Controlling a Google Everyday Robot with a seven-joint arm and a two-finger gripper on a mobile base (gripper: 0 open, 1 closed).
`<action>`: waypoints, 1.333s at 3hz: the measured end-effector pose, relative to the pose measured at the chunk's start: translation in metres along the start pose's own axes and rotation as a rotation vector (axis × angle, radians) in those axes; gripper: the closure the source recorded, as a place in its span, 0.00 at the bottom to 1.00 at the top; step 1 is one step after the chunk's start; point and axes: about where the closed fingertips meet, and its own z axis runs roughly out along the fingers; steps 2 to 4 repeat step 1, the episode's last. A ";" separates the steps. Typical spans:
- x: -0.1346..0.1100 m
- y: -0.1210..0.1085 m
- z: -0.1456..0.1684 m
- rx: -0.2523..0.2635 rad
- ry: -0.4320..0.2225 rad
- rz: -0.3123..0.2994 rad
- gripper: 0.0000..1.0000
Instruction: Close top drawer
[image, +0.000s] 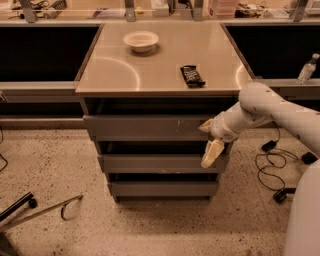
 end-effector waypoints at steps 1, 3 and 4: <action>0.000 0.001 0.000 0.000 0.000 0.000 0.00; 0.000 0.001 0.000 0.000 0.000 0.000 0.00; 0.000 0.001 0.000 0.000 0.000 0.000 0.00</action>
Offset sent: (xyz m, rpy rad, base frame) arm 0.0000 0.0000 0.0000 0.0000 0.0000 0.0000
